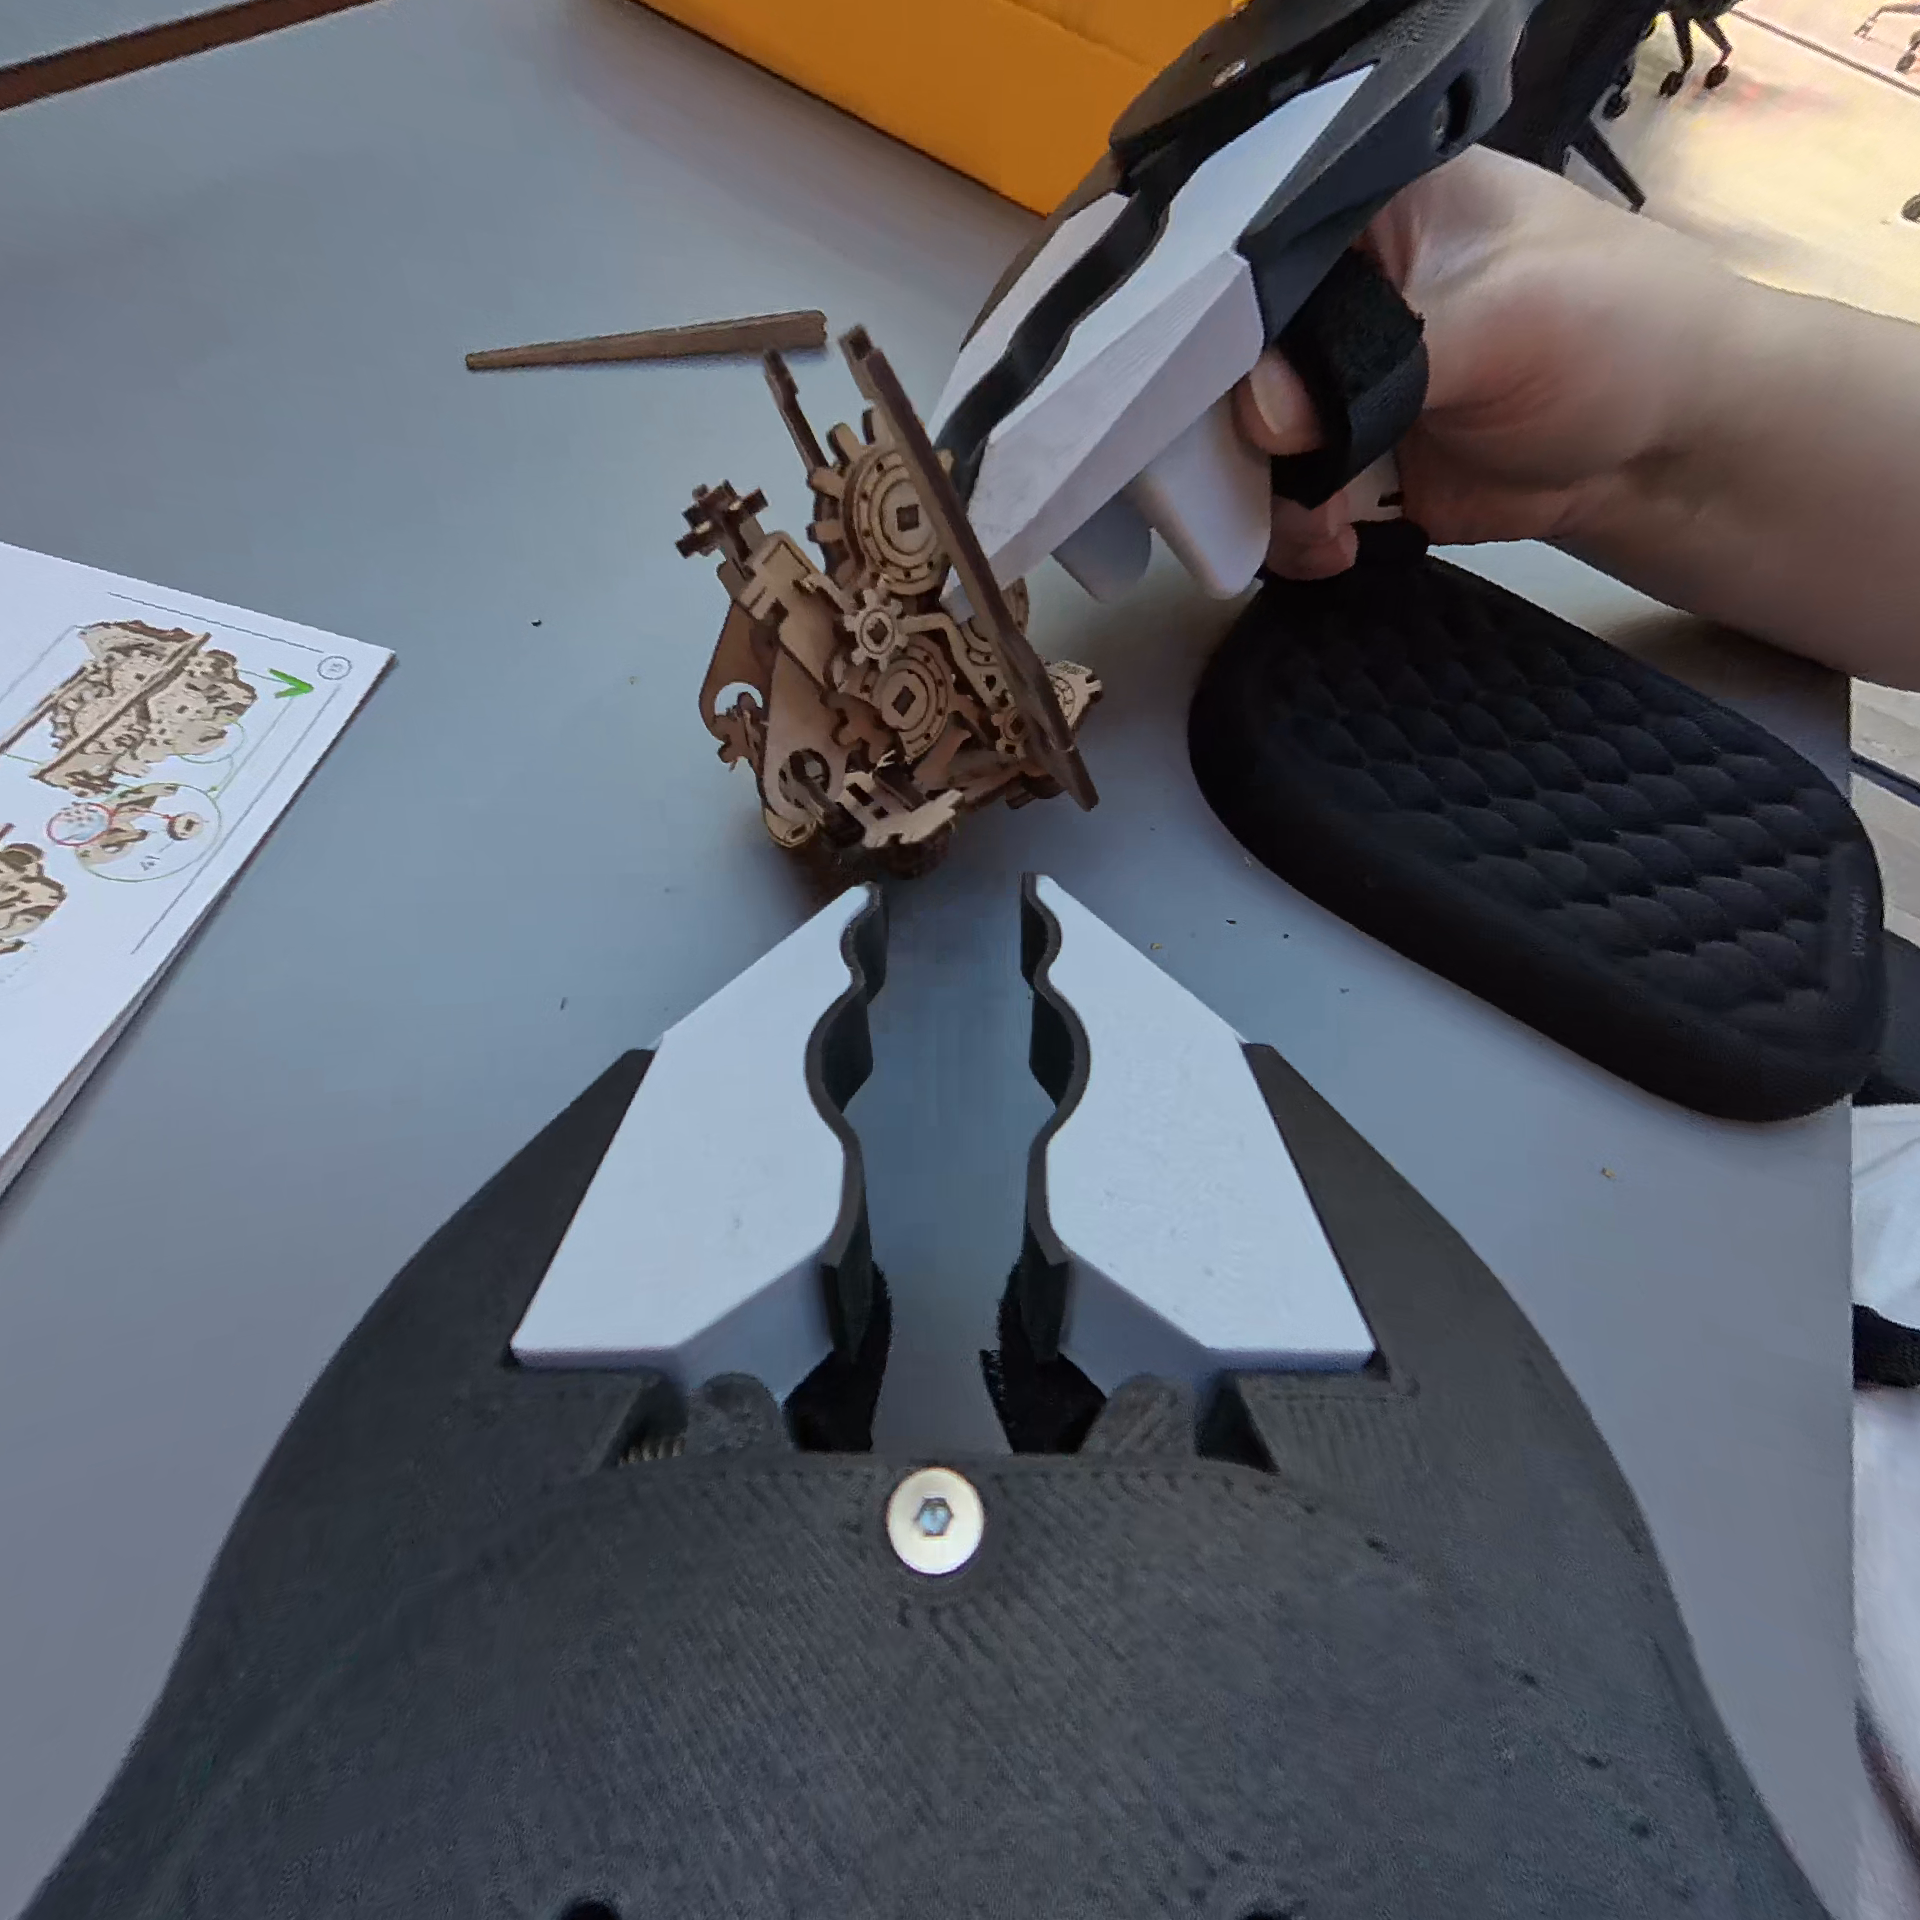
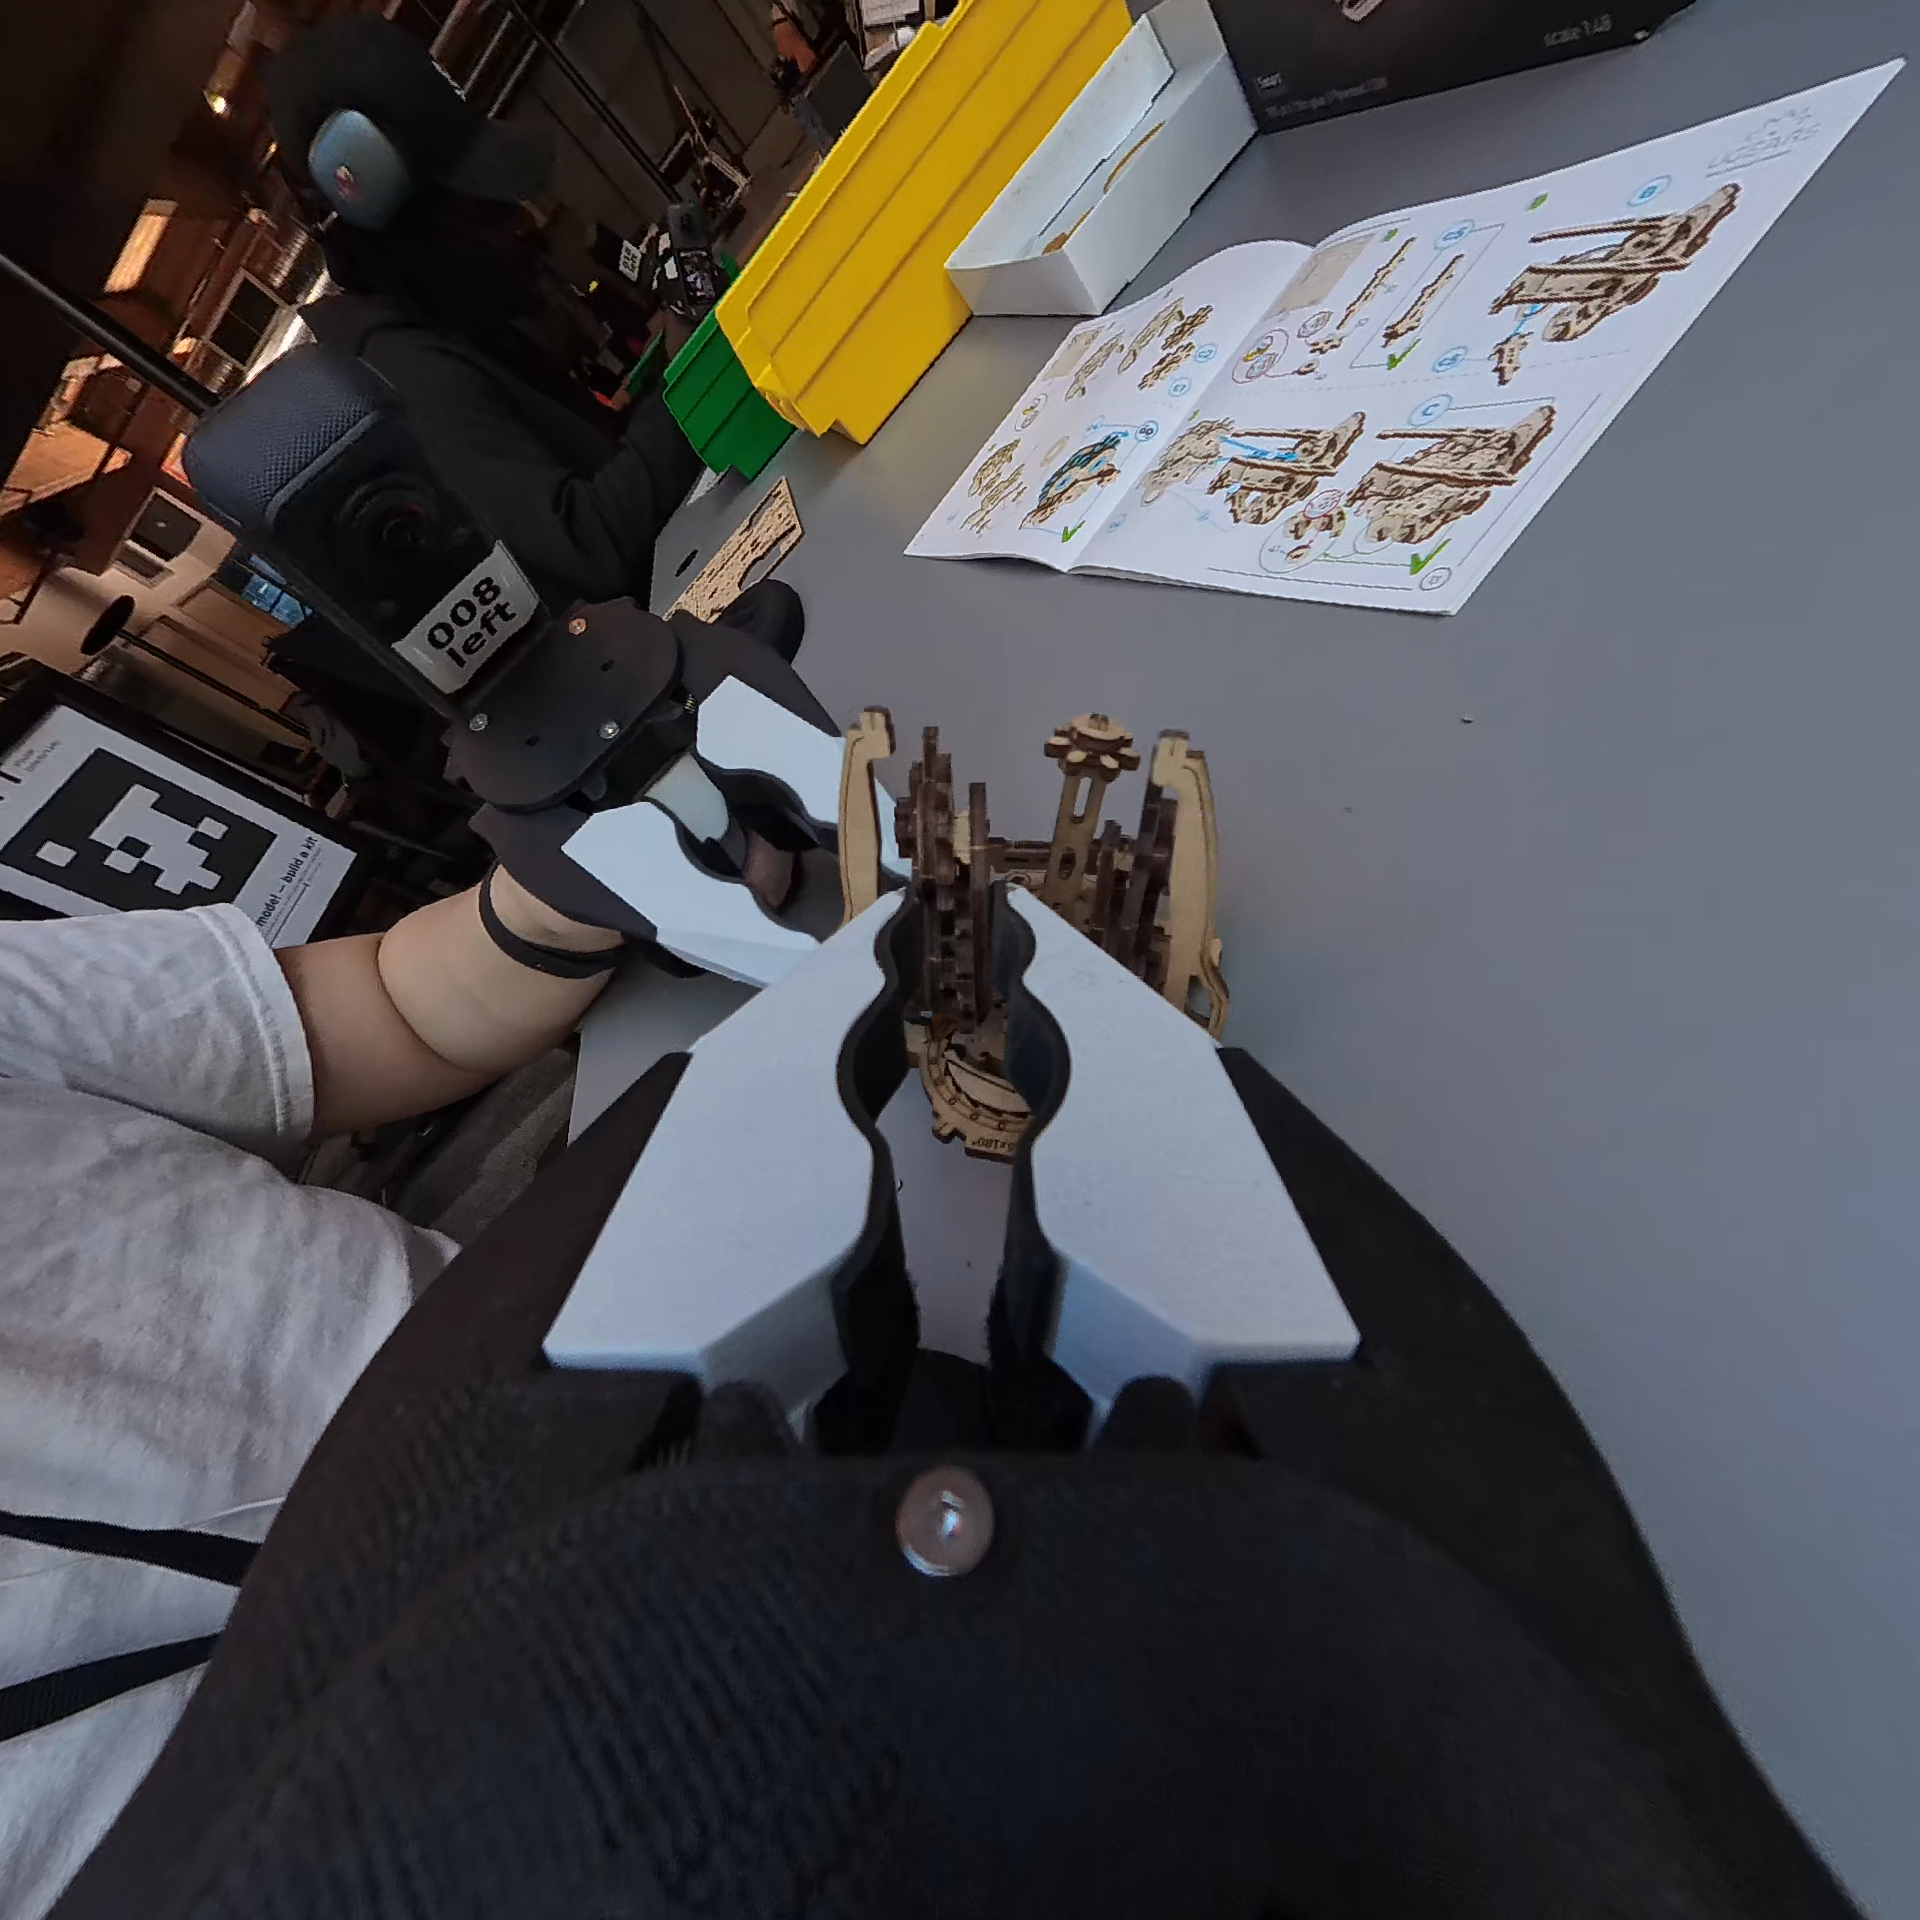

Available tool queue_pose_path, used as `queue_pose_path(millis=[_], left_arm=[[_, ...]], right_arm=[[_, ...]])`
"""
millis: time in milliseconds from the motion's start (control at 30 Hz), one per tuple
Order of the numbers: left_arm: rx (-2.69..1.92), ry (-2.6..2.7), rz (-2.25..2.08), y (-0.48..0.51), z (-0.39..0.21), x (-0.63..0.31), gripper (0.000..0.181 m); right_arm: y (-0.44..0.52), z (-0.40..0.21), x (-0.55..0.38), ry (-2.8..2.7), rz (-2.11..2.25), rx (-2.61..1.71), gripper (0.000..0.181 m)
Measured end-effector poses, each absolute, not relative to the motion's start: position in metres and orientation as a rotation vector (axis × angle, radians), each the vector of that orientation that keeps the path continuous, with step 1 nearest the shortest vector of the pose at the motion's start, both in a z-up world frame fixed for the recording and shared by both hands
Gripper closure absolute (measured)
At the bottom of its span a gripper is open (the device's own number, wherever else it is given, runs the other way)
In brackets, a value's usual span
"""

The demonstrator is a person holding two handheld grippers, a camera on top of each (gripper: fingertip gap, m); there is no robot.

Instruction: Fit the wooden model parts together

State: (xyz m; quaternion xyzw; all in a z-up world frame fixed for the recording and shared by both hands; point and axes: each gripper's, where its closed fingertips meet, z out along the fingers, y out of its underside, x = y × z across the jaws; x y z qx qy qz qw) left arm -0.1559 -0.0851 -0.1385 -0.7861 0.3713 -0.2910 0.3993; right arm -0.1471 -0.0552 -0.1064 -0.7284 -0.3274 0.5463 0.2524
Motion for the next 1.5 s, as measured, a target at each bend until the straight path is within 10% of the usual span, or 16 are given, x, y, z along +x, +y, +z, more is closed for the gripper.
queue_pose_path(millis=[33, 1500], left_arm=[[-1.984, 0.941, -0.750, -0.086, -0.137, -0.160, 0.153], [-1.774, 1.374, -1.159, -0.047, -0.124, -0.166, 0.179]], right_arm=[[-0.055, -0.106, -0.147, -0.891, 1.480, -1.980, 0.171], [-0.059, -0.117, -0.142, -1.046, 1.477, -2.083, 0.164]])
